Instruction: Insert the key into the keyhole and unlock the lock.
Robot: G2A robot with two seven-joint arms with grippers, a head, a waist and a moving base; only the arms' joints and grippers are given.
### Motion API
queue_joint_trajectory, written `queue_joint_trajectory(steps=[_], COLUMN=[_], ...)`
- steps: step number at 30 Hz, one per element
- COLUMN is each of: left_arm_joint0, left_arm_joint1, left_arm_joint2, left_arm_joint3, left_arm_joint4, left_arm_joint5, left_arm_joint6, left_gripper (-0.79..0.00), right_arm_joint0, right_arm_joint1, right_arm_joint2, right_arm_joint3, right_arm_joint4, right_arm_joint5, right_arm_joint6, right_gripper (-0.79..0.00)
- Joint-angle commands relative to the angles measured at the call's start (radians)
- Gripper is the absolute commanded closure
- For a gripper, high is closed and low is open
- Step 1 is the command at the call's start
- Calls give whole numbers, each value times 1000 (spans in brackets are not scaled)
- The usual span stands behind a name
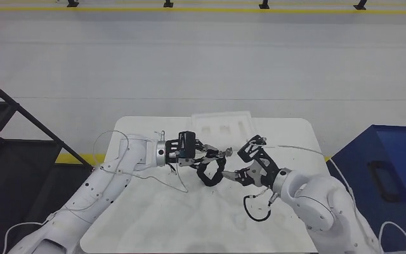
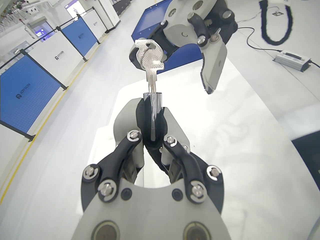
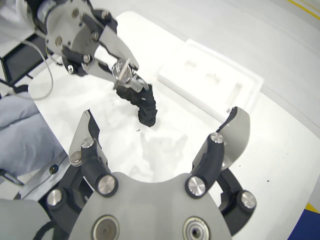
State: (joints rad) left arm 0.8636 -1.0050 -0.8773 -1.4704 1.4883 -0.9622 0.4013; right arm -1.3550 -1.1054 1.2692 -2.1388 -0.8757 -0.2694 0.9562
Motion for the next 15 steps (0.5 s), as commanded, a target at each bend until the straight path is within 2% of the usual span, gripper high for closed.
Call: queue_joint_trajectory(steps=[1,5,15], left_arm_joint0=[-1,-8,-57], left_arm_joint1=[7,27,83], left_arm_joint2=[-16,1,7], left_arm_joint3=[-12,-37,-75], left_arm_joint4=[-4,-37,-135], left_arm_joint5=[-50,-50,-50], left_arm_joint6=[-27,-71,-121], left_gripper=[0,0,0], right_arm_joint0=[6,27,27], right_arm_joint1=[4,9,9], right_arm_joint2=[15,50,50], right_arm_joint3=[16,60,60], right_arm_joint4=[43,151,151], right_arm_joint5=[-48,-120,-120], right_arm_joint6=[17,11,11], right_gripper=[-785,-785,-785])
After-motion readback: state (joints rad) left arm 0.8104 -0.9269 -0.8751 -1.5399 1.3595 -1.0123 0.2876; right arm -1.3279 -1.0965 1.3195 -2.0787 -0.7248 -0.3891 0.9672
